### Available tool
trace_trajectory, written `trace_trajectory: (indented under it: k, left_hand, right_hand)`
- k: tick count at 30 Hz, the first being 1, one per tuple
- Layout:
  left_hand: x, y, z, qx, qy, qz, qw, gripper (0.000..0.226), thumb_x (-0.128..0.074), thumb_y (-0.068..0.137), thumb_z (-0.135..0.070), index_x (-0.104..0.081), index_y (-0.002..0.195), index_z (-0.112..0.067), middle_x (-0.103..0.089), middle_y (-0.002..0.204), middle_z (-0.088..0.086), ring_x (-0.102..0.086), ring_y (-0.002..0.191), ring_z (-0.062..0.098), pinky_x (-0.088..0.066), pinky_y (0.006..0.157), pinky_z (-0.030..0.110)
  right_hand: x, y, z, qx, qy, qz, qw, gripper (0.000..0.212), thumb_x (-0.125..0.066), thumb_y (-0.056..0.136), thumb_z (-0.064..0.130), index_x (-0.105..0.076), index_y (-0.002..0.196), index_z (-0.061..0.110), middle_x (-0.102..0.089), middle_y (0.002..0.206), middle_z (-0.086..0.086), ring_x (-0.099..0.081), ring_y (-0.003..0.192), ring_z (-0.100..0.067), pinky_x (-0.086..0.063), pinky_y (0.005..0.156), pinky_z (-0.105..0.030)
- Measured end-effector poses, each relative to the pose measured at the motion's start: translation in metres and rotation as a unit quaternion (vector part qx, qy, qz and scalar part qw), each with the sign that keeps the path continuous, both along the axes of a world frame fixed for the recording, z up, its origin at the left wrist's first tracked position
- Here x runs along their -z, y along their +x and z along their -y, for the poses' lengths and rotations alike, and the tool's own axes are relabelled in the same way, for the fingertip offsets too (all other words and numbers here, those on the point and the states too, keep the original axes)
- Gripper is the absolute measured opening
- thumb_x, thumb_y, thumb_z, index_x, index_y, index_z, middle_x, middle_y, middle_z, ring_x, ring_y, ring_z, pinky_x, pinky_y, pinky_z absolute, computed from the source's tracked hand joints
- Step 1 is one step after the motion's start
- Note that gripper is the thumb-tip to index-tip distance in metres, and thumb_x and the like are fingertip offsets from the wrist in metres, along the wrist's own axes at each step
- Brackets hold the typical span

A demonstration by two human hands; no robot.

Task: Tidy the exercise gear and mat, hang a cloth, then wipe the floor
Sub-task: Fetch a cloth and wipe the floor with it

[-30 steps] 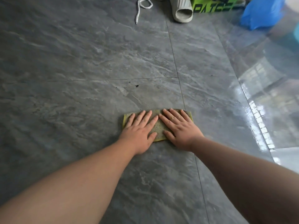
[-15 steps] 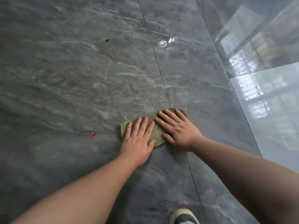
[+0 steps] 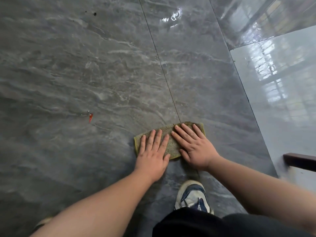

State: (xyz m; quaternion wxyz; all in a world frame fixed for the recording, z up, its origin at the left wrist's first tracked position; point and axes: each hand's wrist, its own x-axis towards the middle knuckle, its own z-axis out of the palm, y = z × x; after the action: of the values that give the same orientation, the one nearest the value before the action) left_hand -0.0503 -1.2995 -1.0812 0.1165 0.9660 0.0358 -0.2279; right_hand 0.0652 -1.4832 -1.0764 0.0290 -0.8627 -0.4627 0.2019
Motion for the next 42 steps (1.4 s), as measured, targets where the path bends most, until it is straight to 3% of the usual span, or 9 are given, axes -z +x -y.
trace_trajectory:
  k: [5, 8, 13, 18, 21, 27, 33, 38, 42]
  left_hand:
    - [0.002, 0.01, -0.016, 0.029, -0.009, 0.063, 0.998, 0.063, -0.035, 0.093, -0.045, -0.026, 0.153, -0.026, -0.023, 0.162, 0.006, -0.017, 0.15, 0.025, -0.015, 0.119, 0.056]
    - [0.011, 0.011, -0.018, 0.092, -0.004, 0.059, 0.994, 0.067, -0.035, 0.092, -0.047, -0.024, 0.154, -0.026, -0.021, 0.163, 0.006, -0.016, 0.15, 0.026, -0.017, 0.118, 0.055]
    - [0.017, 0.012, -0.011, 0.118, 0.021, 0.025, 0.992, 0.068, -0.024, 0.094, -0.053, -0.003, 0.155, -0.031, 0.007, 0.163, 0.004, 0.009, 0.151, 0.028, -0.001, 0.12, 0.058]
    - [0.015, 0.029, 0.012, 0.106, 0.015, 0.027, 0.994, 0.069, -0.027, 0.092, -0.052, -0.007, 0.155, -0.032, 0.002, 0.163, 0.004, 0.002, 0.152, 0.03, -0.006, 0.119, 0.06]
    - [0.017, 0.049, 0.04, 0.105, 0.006, 0.033, 0.994, 0.068, -0.024, 0.092, -0.052, -0.005, 0.155, -0.033, 0.009, 0.162, 0.002, 0.006, 0.151, 0.029, 0.001, 0.119, 0.059]
    - [0.018, 0.081, 0.086, 0.095, 0.009, 0.035, 0.995, 0.069, -0.03, 0.09, -0.051, -0.014, 0.155, -0.034, -0.003, 0.164, 0.002, 0.0, 0.152, 0.029, 0.002, 0.119, 0.059]
    - [0.009, 0.077, 0.087, 0.117, 0.003, 0.092, 0.989, 0.068, -0.041, 0.087, -0.048, -0.033, 0.151, -0.025, -0.023, 0.162, 0.006, -0.017, 0.15, 0.03, -0.011, 0.117, 0.06]
    - [0.021, 0.078, 0.078, 0.142, 0.003, 0.064, 0.988, 0.071, -0.036, 0.091, -0.05, -0.012, 0.155, -0.03, -0.007, 0.164, -0.001, -0.006, 0.151, 0.025, -0.005, 0.119, 0.058]
    - [0.016, 0.087, 0.074, 0.146, 0.026, 0.056, 0.987, 0.07, -0.037, 0.09, -0.053, -0.017, 0.154, -0.033, -0.019, 0.163, -0.001, -0.01, 0.15, 0.024, -0.009, 0.119, 0.056]
  right_hand:
    - [-0.005, -0.014, -0.026, 0.124, 0.069, 0.039, 0.989, 0.068, -0.049, 0.085, 0.034, -0.039, 0.15, 0.013, -0.031, 0.159, -0.006, -0.022, 0.15, -0.026, -0.018, 0.119, -0.055]
    - [0.008, -0.021, -0.027, 0.155, 0.014, 0.03, 0.987, 0.07, -0.042, 0.093, 0.044, -0.028, 0.154, 0.012, -0.02, 0.163, -0.008, -0.012, 0.152, -0.027, -0.014, 0.12, -0.054]
    - [0.016, -0.015, -0.013, 0.149, -0.007, 0.032, 0.988, 0.075, -0.04, 0.096, 0.052, -0.018, 0.157, 0.014, -0.011, 0.165, -0.006, -0.004, 0.153, -0.024, -0.008, 0.123, -0.049]
    - [0.015, -0.001, 0.009, 0.165, -0.002, 0.033, 0.986, 0.075, -0.044, 0.094, 0.051, -0.021, 0.157, 0.018, -0.015, 0.164, -0.003, -0.008, 0.152, -0.023, -0.012, 0.122, -0.05]
    - [0.015, 0.017, 0.035, 0.179, -0.007, 0.044, 0.983, 0.076, -0.046, 0.091, 0.051, -0.023, 0.156, 0.02, -0.016, 0.164, -0.002, -0.011, 0.152, -0.023, -0.014, 0.122, -0.051]
    - [0.008, 0.053, 0.077, 0.159, -0.016, 0.053, 0.986, 0.078, -0.05, 0.091, 0.049, -0.021, 0.157, 0.02, -0.015, 0.164, -0.004, -0.012, 0.152, -0.025, -0.016, 0.121, -0.051]
    - [0.004, 0.027, 0.061, 0.267, 0.035, 0.077, 0.96, 0.076, -0.043, 0.092, 0.044, -0.026, 0.153, 0.003, -0.019, 0.162, -0.017, -0.011, 0.151, -0.033, -0.014, 0.121, -0.054]
    - [0.02, 0.026, 0.064, 0.272, -0.036, 0.042, 0.961, 0.084, -0.034, 0.091, 0.052, -0.013, 0.155, 0.002, -0.006, 0.163, -0.019, -0.002, 0.152, -0.033, -0.007, 0.122, -0.051]
    - [0.014, 0.03, 0.063, 0.267, -0.056, 0.03, 0.962, 0.083, -0.034, 0.092, 0.053, -0.014, 0.155, 0.002, -0.008, 0.163, -0.02, -0.003, 0.152, -0.035, -0.005, 0.122, -0.051]
